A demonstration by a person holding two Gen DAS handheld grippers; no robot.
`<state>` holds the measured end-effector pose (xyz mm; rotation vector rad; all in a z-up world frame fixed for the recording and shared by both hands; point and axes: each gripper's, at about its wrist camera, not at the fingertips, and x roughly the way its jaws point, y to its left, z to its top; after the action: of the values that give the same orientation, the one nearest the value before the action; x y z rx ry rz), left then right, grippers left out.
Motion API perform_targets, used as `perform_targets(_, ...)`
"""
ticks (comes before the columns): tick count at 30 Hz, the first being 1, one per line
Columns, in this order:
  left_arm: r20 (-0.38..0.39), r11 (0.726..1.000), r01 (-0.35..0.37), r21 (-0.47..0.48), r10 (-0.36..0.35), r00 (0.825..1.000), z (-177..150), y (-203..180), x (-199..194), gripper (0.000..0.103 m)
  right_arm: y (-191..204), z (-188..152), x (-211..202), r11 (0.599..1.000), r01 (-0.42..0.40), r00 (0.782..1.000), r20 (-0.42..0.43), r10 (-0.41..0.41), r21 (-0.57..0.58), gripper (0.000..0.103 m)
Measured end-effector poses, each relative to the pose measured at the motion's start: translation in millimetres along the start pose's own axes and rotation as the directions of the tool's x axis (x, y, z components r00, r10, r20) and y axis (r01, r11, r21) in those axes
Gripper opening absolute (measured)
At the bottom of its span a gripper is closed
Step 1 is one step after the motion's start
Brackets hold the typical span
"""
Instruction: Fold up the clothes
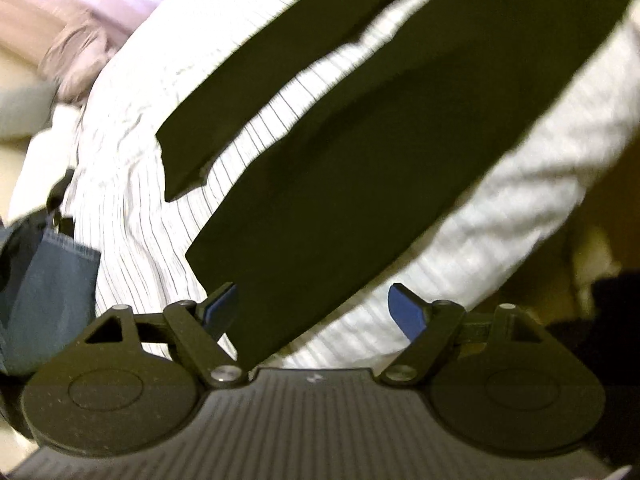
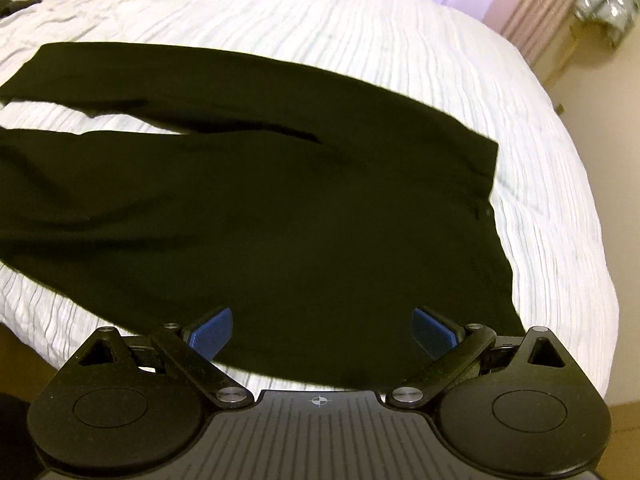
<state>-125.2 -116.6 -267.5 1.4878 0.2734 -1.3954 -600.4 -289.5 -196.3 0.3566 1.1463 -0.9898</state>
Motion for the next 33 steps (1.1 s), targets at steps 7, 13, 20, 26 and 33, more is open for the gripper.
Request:
perform_targets(7,-0.011,0.953,-0.064,0.296,0.071,0.997,-42.2,-15.5,67.7,0.064,28.0,-8.3,17.1,0.982,0.029,0.999,0.024,-0.025,-0.185,0.099)
perform_targets(13,-0.027,0.91,-0.092,0.404,0.113,0.993,-56.3,-13.7,110.7,0.03,21.8,-32.8,31.6,0.963,0.064,0.998,-0.003,-0.068,-0.263,0.099)
perform_targets(20,-0.038,0.946,-0.044,0.321,0.059,0.998,-36.2,16.0,96.4,0.003,-2.4,-57.4,38.3,0.937,0.123,0.99,-0.024,-0.138,-0.328,0.098)
perform_targets(26,-0.102,0.98,-0.026,0.199,0.047,0.994,-12.4,33.9,85.7,0.003,-23.4,-78.3,51.1,0.878,0.171,0.984,0.027,-0.177,-0.448,0.098)
perform_targets(33,-0.133,0.965,-0.069,0.254,0.105,0.985,8.5,33.7,84.3,0.003,-59.6,-112.4,92.4,0.809,0.182,0.974,-0.012,-0.227,-0.559,0.08)
